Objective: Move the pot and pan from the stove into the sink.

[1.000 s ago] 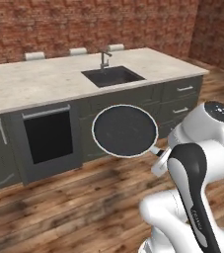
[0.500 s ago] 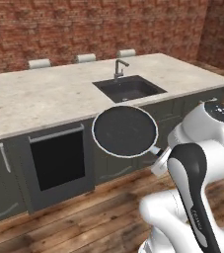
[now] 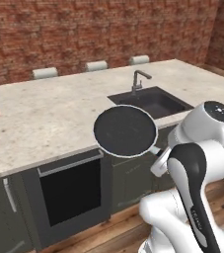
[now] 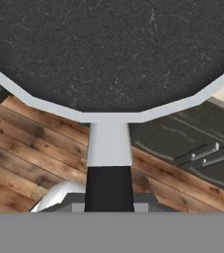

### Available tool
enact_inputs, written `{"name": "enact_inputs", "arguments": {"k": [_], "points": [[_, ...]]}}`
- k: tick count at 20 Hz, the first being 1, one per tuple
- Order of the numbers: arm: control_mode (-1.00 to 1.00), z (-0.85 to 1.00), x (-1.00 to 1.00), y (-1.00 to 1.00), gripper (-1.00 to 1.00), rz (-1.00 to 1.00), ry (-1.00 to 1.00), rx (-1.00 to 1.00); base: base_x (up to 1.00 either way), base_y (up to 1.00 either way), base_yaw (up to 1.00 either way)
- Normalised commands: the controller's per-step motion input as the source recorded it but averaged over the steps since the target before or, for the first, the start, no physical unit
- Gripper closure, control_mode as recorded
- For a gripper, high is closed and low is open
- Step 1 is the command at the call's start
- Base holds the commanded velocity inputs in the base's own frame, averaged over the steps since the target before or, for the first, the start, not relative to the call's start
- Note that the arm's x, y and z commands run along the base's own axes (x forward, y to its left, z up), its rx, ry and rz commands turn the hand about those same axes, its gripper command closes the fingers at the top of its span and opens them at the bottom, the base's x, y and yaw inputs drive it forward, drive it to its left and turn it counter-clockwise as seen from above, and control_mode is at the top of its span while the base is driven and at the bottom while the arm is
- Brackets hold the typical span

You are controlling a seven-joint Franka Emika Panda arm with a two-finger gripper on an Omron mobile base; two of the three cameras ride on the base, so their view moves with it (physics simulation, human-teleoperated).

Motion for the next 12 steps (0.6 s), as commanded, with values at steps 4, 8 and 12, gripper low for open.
{"name": "enact_inputs", "arguments": {"k": [4, 8, 12], "points": [[1.00, 0.00, 0.00, 0.00, 1.00, 0.00, 0.00, 0.00, 0.18, 0.04, 0.00], [1.00, 0.00, 0.00, 0.00, 1.00, 0.00, 0.00, 0.00, 0.02, -0.02, 0.00], [1.00, 0.00, 0.00, 0.00, 1.00, 0.00, 0.00, 0.00, 0.21, -0.41, 0.07]]}}
